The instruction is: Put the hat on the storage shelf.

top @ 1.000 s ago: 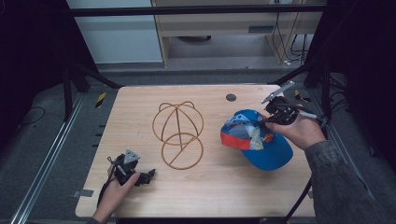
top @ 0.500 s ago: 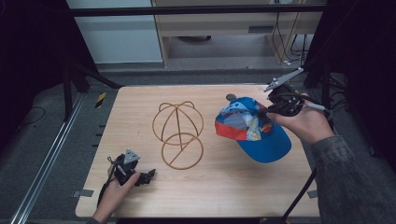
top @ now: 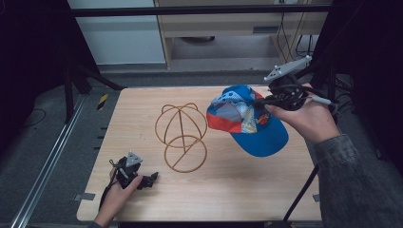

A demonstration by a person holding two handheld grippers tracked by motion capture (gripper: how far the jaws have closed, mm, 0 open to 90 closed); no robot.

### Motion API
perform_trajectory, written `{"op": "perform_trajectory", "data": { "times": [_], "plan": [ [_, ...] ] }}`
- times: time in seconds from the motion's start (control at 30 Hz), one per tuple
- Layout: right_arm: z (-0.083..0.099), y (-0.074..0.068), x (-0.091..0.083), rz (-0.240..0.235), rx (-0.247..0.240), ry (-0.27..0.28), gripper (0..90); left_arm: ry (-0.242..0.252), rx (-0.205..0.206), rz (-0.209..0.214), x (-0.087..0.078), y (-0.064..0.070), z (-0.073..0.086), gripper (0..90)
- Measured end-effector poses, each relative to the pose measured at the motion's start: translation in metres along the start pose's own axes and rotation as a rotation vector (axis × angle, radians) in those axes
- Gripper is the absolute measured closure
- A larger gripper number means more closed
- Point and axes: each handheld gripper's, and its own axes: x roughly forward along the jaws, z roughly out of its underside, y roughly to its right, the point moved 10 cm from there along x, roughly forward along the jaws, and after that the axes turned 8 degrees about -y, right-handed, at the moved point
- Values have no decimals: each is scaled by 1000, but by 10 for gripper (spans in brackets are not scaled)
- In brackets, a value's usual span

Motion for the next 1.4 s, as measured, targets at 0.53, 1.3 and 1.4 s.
{"op": "perform_trajectory", "data": {
  "times": [0.53, 1.3, 1.4],
  "plan": [
    [-55, -20, -8, -11, -43, 86, 900, -5, 3, 1, 0, 0, 0, 0],
    [-105, -59, 14, -83, -92, 145, 900, -3, 3, 0, 0, 0, 0, 0],
    [-109, -63, 18, -90, -99, 146, 900, -2, 3, 1, 0, 0, 0, 0]
  ]
}}
